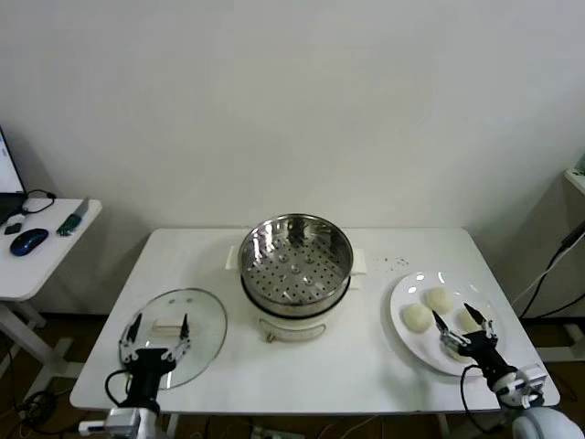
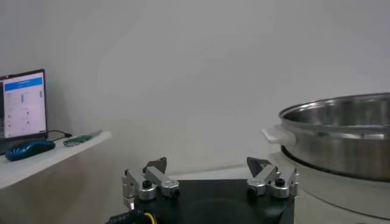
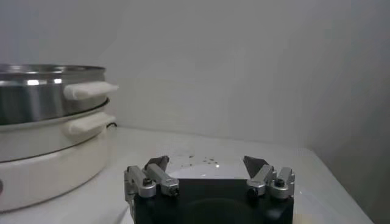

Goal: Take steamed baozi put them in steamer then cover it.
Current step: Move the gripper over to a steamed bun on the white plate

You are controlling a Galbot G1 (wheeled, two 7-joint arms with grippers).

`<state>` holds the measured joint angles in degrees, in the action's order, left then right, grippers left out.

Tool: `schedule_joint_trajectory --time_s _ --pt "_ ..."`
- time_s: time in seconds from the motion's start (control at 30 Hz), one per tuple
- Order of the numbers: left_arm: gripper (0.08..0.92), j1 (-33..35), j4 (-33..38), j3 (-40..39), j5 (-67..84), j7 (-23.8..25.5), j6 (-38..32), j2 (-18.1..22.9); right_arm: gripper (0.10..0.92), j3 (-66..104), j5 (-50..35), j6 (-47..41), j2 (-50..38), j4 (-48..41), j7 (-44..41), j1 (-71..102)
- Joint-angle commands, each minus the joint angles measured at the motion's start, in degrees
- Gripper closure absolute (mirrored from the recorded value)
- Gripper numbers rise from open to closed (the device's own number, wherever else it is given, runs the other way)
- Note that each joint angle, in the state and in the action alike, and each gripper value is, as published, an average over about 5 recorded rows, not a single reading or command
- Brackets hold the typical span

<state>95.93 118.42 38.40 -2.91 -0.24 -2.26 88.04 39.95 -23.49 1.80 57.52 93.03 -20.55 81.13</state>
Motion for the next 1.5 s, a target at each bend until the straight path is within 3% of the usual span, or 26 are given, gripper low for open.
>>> schedule_joint_trajectory --time_s 0.03,0.27,0.53,0.93,1.5 --pt "0.177 0.35 -0.23 -0.45 0.24 0.08 -0.5 -0.41 0.203 -3.45 9.28 -7.62 -14.33 -3.01 -10.63 -8.91" --pt "0.177 0.42 -0.59 -0.43 1.07 0.13 -0.7 -0.79 0.203 -15.84 17.14 -10.14 -28.71 -13.06 -29.87 -25.29" --pt "0.177 -0.13 -1.83 -0.19 2.08 0.15 -0.74 -1.83 0.203 -35.4 27.18 -6.85 -33.68 -21.68 -42.18 -45.53" --pt "0.177 -1.59 -3.1 -0.22 2.31 -0.04 0.01 -2.7 0.203 -77.28 30.68 -3.17 -26.67 -32.69 -47.12 -81.13" --pt "0.177 -1.48 -3.81 0.08 2.44 -0.19 0.34 -2.91 0.203 -87.65 34.32 -1.64 -12.85 -45.31 -47.45 -85.81"
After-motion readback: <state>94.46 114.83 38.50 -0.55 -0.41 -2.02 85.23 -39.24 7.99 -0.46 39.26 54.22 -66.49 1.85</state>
